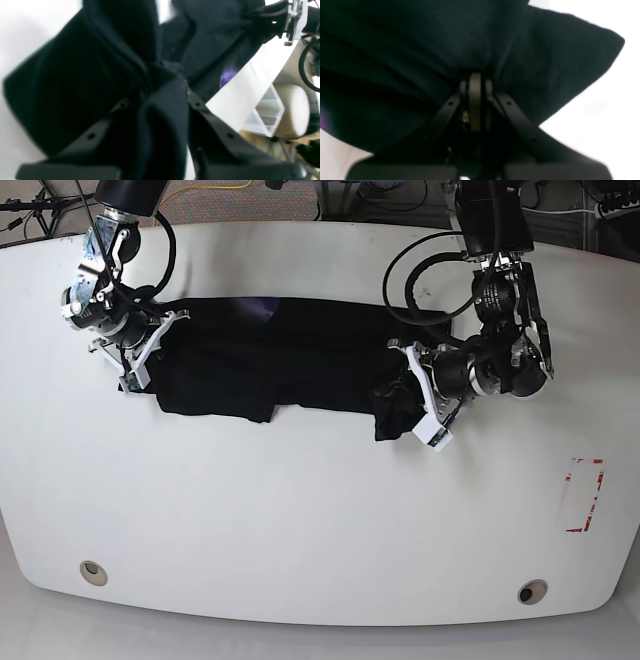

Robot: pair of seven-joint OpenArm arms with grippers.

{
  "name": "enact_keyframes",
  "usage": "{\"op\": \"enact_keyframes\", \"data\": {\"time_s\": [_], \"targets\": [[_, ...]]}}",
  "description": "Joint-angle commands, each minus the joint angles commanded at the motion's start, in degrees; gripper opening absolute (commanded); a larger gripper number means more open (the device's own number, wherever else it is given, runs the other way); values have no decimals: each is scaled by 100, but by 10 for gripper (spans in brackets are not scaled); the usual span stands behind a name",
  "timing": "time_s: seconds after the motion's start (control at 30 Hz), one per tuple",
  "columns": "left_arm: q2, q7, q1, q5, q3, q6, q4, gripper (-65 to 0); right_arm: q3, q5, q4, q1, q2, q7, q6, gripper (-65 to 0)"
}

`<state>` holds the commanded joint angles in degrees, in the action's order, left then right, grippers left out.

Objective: Fold the T-shirt properly
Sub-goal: 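Grasp the strip's middle with the left gripper and pull it toward the right gripper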

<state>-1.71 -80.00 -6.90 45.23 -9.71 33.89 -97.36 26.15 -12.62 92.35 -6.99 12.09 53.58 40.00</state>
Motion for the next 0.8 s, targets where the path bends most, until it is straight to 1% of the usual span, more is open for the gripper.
{"op": "enact_keyframes", "data": {"time_s": [0.23,0.27,0.3,0.33,0.4,0.43,0.53,0.6,0.8], "targets": [[0,0,0,0,9,0,-18,-578,0,0,0,9,0,0,0,-626],[0,0,0,0,9,0,0,-565,0,0,0,9,0,0,0,-626],[0,0,-9,0,18,0,9,-531,0,0,0,9,0,0,0,-626],[0,0,-18,0,18,0,9,-517,0,0,0,9,0,0,0,-626],[-9,0,-18,9,18,0,9,-435,-9,-9,0,9,0,0,0,-626],[-9,0,-18,9,18,0,-9,-404,-9,-9,0,9,-9,0,0,-626],[-9,0,-26,26,26,-9,-18,-335,-9,26,0,18,-105,0,0,-626],[-9,0,-35,26,70,-9,-26,-322,-9,44,0,18,-123,0,0,-626],[-18,0,-35,44,703,-9,-35,-312,-9,44,0,18,-149,0,0,-626]]}}
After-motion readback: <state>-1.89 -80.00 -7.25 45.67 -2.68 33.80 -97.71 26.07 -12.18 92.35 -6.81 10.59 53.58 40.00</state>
